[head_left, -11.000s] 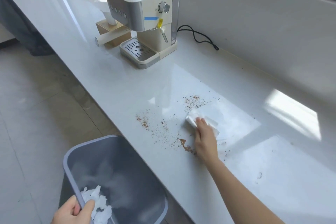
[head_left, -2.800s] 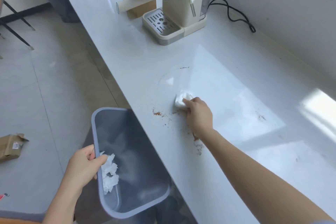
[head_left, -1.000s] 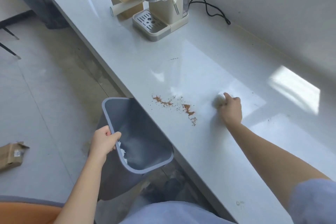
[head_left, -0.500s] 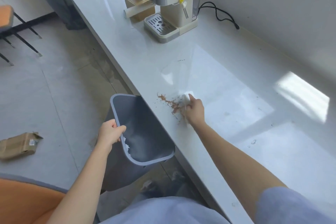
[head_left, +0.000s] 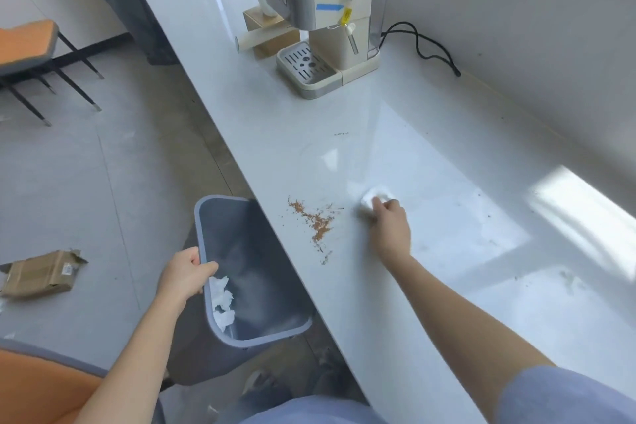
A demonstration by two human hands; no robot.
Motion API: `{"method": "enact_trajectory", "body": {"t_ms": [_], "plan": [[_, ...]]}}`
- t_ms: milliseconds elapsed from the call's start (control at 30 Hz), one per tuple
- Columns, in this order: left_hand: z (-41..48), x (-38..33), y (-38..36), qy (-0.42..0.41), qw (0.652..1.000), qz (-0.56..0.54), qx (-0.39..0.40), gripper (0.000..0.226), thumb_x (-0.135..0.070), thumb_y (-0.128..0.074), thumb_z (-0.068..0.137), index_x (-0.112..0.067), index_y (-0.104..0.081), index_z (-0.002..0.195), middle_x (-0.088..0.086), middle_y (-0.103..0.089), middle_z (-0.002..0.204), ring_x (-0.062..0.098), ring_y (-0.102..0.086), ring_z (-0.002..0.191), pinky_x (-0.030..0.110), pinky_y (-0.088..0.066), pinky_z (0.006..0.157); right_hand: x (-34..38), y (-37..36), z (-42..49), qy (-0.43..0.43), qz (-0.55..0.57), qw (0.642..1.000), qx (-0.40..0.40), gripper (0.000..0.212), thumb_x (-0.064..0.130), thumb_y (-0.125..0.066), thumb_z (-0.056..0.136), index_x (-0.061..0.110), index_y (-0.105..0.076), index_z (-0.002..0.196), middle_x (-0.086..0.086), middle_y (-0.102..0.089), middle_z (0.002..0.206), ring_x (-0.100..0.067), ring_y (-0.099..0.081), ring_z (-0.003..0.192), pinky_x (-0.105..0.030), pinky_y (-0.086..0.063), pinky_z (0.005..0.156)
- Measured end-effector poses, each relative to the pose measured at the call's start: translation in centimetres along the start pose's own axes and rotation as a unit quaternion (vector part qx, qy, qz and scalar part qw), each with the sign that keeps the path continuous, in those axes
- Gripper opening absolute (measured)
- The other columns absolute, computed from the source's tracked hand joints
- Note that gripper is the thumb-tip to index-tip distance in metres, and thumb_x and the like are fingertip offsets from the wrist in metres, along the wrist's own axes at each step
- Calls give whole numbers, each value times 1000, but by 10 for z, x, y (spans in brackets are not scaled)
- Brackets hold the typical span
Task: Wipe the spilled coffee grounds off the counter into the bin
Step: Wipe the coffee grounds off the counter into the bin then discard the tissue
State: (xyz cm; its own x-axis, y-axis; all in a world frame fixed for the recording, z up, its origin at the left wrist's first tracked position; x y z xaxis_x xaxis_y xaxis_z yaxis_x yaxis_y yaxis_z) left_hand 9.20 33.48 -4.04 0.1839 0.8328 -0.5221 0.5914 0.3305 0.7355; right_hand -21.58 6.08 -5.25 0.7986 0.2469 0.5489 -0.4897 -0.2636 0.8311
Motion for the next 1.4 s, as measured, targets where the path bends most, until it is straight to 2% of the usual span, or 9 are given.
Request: {"method": "enact_trajectory", "body": {"t_ms": [100, 200, 333, 433, 867, 967, 1067, 1200, 1400], "plan": [[1, 2, 2, -7, 999, 43, -1, 16, -16, -64, 74, -6, -52, 71, 9, -54, 61, 24, -52, 51, 32, -43, 57, 43, -31, -5, 58, 98, 993, 44, 36, 7, -50, 90, 11, -57, 125, -7, -47, 102, -28, -53, 96, -23, -32, 73], [1, 0, 4, -16, 997, 74, -7, 18, -18, -64, 73, -12, -48, 69, 7, -53, 59, 24, -52, 49, 31, -41, 58, 7, 16, 9, 9, 184, 981, -60, 46, 1, -57, 85, 11, -56, 130, -10, -47, 101, -21, -52, 92, -18, -32, 76], [3, 0, 2, -12, 997, 73, 2, 21, -15, -65, 73, -12, -45, 66, 7, -50, 57, 24, -52, 49, 33, -44, 59, -121, 111, 32, -146, 91, 966, -193, 42, 3, -52, 84, 12, -58, 125, -20, -49, 114, -29, -53, 101, -29, -38, 83], [5, 2, 1, -6, 998, 68, 8, 22, -13, -65, 73, -12, -44, 64, 7, -48, 57, 24, -50, 50, 35, -44, 58, -196, 129, 25, -290, 33, 942, -164, 30, 24, -43, 94, 6, -54, 116, -18, -49, 118, -35, -53, 109, -33, -37, 85], [-4, -5, 5, 14, 997, 70, 11, 28, -9, -65, 72, -12, -40, 61, 3, -41, 54, 25, -49, 48, 39, -48, 58, 80, -52, 12, 81, -13, 996, 43, 59, -11, -39, 71, 13, -50, 124, -9, -47, 111, -28, -40, 99, -31, -36, 66], [-6, -3, 6, 22, 997, 72, 11, 17, -10, -64, 74, -2, -50, 69, 16, -48, 61, 30, -57, 54, 48, -55, 65, 99, -68, 5, 28, 140, 987, 79, 31, -8, -37, 76, 8, -59, 90, -9, -46, 87, -23, -42, 78, -27, -32, 59], [-8, -1, 5, 19, 998, 60, 9, 23, -13, -63, 76, 7, -58, 86, 13, -53, 66, 26, -54, 58, 40, -48, 61, 88, -43, 33, -47, 302, 952, 20, 25, -11, -34, 70, 13, -40, 64, -8, -38, 67, -19, -33, 56, -24, -23, 47], [-7, 1, 4, 20, 998, 54, 4, 25, -13, -63, 76, 8, -59, 89, 16, -57, 68, 23, -51, 60, 33, -40, 61, 35, 14, 83, -75, 174, 980, -65, 41, -7, -36, 78, 20, -61, 96, -11, -47, 97, -22, -47, 88, -26, -34, 66], [-7, 1, 4, 27, 998, 54, 0, 23, -13, -63, 76, 7, -57, 87, 11, -52, 67, 22, -47, 58, 31, -37, 60, 48, -20, 96, -4, -11, 999, 48, 30, -10, -37, 77, 2, -54, 98, -20, -50, 108, -35, -44, 101, -34, -39, 69]]}}
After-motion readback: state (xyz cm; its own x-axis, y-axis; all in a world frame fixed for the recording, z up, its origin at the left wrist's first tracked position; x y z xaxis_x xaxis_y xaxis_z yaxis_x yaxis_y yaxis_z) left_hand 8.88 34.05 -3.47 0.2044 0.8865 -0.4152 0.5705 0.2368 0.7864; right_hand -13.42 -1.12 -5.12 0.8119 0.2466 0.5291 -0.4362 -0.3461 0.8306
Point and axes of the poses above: each hand's wrist, its own z-axis towards the middle knuckle, its own y-axis out of the back of the hand, x = y × z, the point moved 10 cm from there along z, towards the middle knuckle
